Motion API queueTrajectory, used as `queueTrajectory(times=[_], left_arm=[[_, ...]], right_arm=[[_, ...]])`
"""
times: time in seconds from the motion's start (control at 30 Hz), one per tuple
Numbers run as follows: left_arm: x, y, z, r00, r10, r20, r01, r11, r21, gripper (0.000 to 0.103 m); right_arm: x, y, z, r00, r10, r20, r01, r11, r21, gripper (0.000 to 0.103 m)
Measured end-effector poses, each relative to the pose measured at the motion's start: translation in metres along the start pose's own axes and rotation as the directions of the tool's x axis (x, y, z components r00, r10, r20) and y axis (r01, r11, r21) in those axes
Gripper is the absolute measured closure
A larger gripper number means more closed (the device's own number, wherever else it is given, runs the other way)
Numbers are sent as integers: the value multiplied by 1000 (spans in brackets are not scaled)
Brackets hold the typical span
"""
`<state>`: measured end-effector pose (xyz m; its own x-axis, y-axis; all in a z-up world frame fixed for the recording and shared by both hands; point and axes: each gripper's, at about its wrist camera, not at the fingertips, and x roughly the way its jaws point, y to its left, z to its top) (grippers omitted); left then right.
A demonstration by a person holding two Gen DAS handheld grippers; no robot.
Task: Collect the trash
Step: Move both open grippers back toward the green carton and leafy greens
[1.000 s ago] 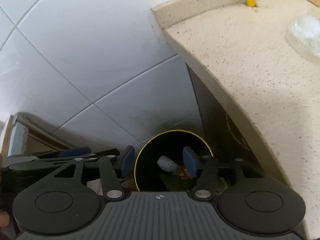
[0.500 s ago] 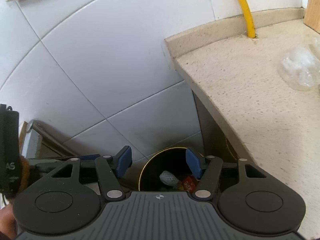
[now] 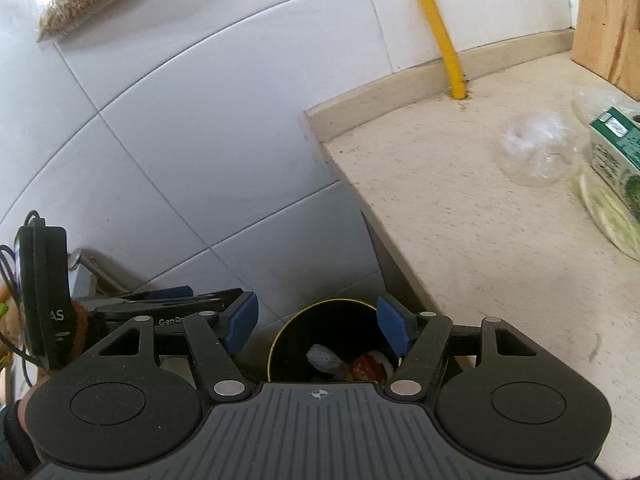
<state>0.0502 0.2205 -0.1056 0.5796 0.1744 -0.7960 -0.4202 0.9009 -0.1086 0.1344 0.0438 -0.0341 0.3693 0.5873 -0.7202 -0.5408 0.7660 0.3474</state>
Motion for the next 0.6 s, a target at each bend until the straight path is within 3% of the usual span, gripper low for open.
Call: queueTrajectory(times=[0.23, 0.6], left_arm=[[-28, -20, -8, 995, -24, 98, 26, 999, -24, 39], [-50, -89, 6, 975, -163, 149, 152, 985, 79, 35]], right_arm=[[-21, -13, -2, 999, -5, 36, 5, 1000, 9, 30], [-63, -37, -1, 988, -85, 131, 87, 996, -14, 27]])
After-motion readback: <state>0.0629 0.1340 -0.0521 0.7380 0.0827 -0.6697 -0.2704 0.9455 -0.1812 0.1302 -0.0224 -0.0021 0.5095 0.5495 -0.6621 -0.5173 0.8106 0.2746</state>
